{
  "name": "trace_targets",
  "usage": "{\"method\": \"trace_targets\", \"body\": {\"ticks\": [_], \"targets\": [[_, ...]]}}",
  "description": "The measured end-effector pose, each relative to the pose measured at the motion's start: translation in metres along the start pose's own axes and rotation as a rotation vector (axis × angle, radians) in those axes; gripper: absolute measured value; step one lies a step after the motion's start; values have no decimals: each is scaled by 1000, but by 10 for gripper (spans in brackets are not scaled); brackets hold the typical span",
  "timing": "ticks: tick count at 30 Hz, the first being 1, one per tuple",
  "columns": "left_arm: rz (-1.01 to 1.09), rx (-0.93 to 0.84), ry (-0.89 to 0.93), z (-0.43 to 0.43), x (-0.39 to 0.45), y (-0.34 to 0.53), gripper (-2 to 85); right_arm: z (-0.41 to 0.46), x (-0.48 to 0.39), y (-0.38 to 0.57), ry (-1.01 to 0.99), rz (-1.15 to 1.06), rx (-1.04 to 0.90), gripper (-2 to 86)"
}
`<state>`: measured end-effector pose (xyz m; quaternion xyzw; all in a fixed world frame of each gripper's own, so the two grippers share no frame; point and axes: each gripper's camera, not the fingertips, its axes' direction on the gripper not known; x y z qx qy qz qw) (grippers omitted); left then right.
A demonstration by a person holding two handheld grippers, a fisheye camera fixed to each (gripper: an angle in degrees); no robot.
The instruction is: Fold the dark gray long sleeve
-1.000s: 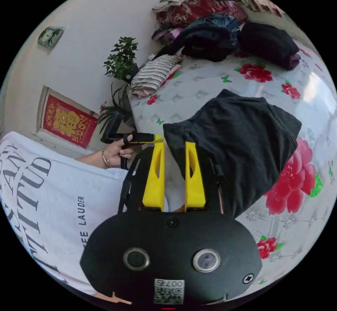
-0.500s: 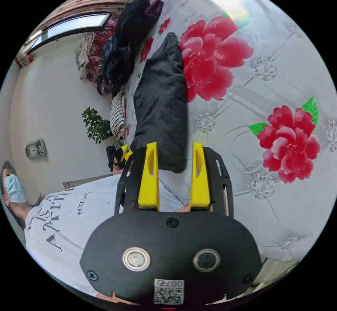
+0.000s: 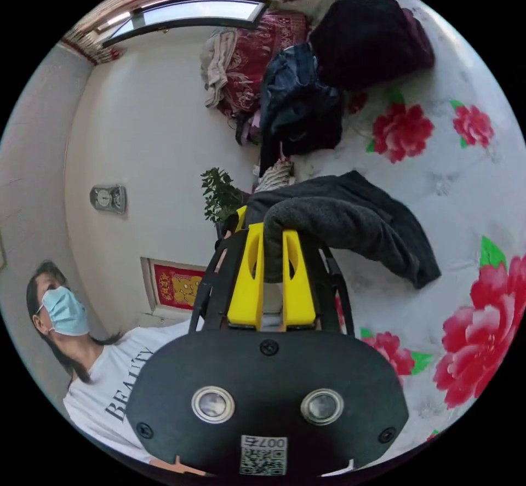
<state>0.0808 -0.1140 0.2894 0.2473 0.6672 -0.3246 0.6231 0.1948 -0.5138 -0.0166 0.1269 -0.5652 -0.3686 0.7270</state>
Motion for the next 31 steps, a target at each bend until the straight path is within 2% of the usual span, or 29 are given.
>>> {"method": "trace_targets", "body": {"ticks": [4,8,11,13,15,17,19,20,22,23,27,31], "targets": [[162,157,-42,-93,66,-83,48,87,-107,-89,-55,-209,10,39],[274,269,-200,-188,110,-85,51,189,-175,-109,-134,-337,-44,41],[190,319,-473,-244,98,-54,66,281,-191,-94,-125,-345,-141,42],[47,353,-715,-266,61,-10,93,338,-176,-67,-49,-358,-248,43],[-57,342,-861,-266,29,35,104,358,-152,-40,64,-403,-324,44],[-124,332,-936,-250,3,91,107,359,-118,-10,229,-458,-405,46],[-188,286,-1023,-199,-22,168,101,331,-54,36,474,-500,-504,49],[-201,267,-1038,-183,-26,185,99,319,-36,49,540,-495,-528,50],[-217,179,-1048,-110,-34,238,89,257,31,103,804,-451,-600,54],[-209,150,-1039,-89,-34,245,87,240,44,116,855,-426,-616,55],[32,-190,-913,76,-22,255,85,134,89,198,1070,-321,-641,57],[292,-448,-831,221,8,260,83,98,104,246,1134,-309,-576,55]]}}
